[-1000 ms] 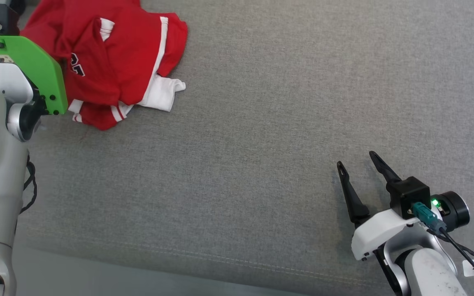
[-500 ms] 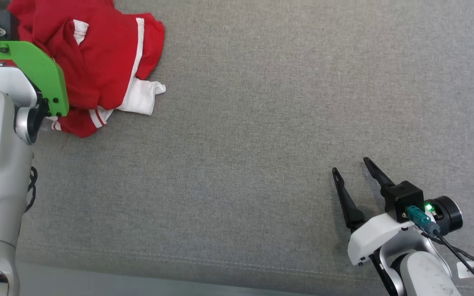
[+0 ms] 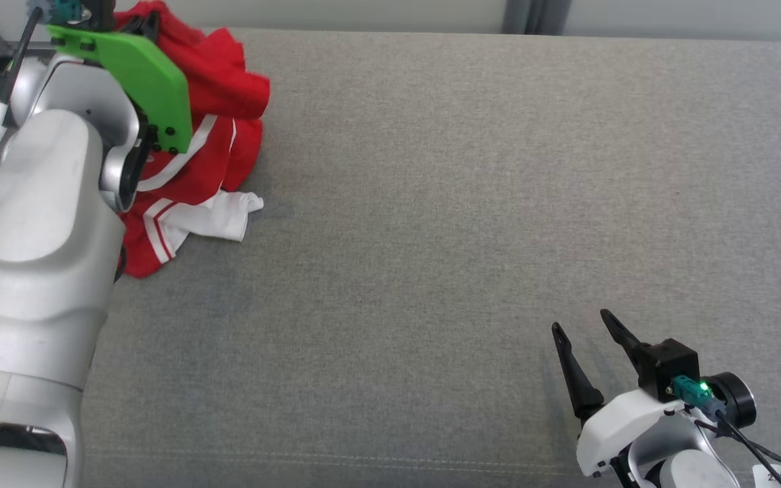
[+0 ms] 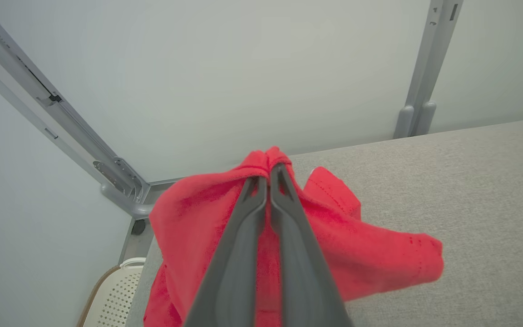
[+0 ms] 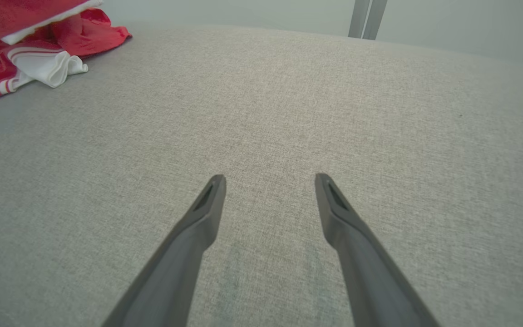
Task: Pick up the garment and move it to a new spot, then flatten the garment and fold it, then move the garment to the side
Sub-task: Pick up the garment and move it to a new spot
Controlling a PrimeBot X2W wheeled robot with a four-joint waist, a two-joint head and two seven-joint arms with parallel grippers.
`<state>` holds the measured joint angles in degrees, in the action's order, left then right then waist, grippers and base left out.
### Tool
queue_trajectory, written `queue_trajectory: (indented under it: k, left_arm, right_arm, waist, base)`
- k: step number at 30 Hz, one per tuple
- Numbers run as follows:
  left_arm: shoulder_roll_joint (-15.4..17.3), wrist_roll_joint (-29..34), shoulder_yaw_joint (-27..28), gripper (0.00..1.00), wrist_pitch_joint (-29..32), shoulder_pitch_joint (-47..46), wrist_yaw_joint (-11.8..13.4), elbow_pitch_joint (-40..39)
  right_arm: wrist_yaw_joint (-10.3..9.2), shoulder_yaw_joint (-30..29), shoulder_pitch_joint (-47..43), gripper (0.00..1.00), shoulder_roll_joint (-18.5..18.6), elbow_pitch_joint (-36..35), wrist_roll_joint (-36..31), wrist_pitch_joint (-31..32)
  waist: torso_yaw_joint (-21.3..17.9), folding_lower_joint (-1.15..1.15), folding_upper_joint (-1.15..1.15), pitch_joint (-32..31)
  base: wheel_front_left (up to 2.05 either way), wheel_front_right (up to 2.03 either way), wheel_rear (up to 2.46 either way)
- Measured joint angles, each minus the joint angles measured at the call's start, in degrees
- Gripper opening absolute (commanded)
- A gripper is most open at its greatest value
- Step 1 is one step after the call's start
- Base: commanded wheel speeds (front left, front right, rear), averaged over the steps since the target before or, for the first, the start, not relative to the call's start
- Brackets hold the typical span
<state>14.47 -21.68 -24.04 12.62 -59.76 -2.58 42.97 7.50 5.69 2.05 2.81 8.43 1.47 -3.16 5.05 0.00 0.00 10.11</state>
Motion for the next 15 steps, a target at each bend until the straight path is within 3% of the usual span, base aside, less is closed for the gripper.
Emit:
queue_trajectory:
  k: [15]
  left_arm:
    - [-9.78, -5.3, -2.11, 0.0, -6.27, -1.2, -2.78, -5.98]
  right_arm:
    - [0.0, 0.56, 0.1, 1.0, 0.01, 2.29, 2.12, -1.83]
  waist:
    - [-11.87, 0.0, 0.0, -4.47]
  base:
    - [0.0, 0.0, 0.0]
